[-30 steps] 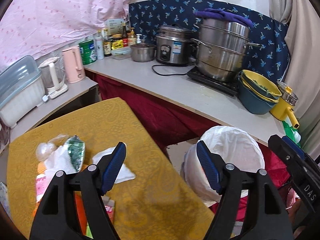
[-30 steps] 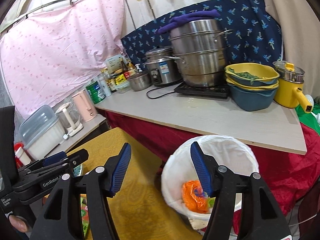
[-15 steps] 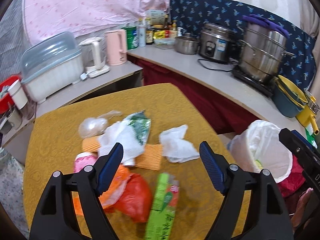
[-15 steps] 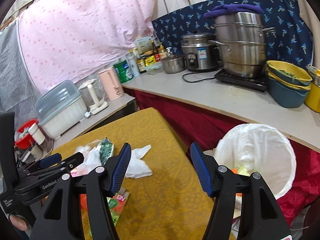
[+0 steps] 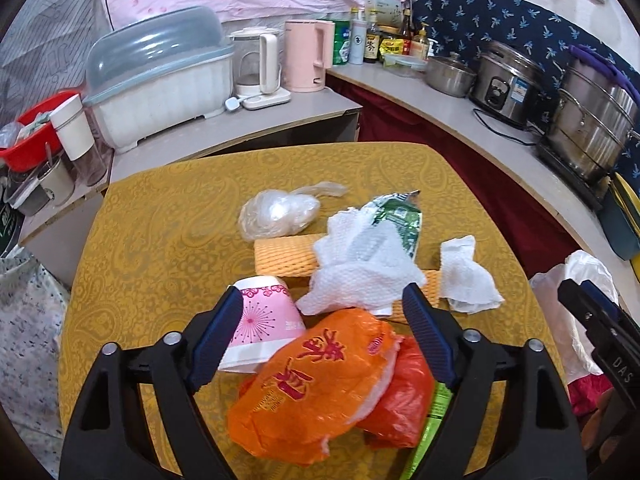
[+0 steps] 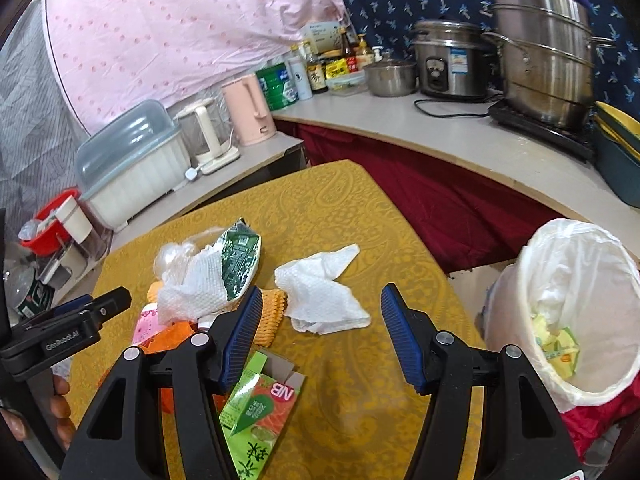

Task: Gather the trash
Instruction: 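Move both grippers back from the bin to the trash pile, then grasp the white paper towel with the right gripper while the left gripper grasps the crumpled white tissue, then carry both tissues over the white trash bin and open both grippers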

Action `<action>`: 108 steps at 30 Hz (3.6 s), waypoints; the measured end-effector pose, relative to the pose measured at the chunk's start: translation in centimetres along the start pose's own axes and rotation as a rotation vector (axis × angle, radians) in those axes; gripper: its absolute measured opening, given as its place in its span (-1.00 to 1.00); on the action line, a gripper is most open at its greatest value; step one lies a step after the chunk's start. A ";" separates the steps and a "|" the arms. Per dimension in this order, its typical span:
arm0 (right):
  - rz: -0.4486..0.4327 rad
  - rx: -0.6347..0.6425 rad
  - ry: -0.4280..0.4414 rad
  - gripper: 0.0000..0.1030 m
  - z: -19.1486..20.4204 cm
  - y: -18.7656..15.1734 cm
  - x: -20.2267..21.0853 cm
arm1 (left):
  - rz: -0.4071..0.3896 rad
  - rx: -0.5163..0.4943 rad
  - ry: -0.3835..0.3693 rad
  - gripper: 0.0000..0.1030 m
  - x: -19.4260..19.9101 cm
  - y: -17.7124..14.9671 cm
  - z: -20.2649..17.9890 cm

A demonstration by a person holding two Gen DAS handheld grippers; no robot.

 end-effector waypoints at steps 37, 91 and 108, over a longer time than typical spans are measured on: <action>0.125 -0.027 0.012 -0.74 -2.4 -1.9 -11.0 | 0.143 0.033 -0.143 -0.80 -5.9 0.1 -2.5; -0.337 -0.200 -0.224 -0.75 -19.9 1.8 21.9 | -0.171 -0.393 -0.456 -0.80 18.4 -1.6 -31.8; -0.302 -0.310 -0.242 -0.74 -26.9 -1.8 19.8 | -0.101 -0.511 -0.451 -0.80 14.5 -5.0 -40.6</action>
Point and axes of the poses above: each gripper's, at about its wrist camera, not at the fingertips, and x roughly against the way its jaws point, z to its left, y to its top, the point moved 10 cm from there along -x, roughly the way its jaws point, and after that the axes turned 15 degrees about y, right-handed, at the moved point
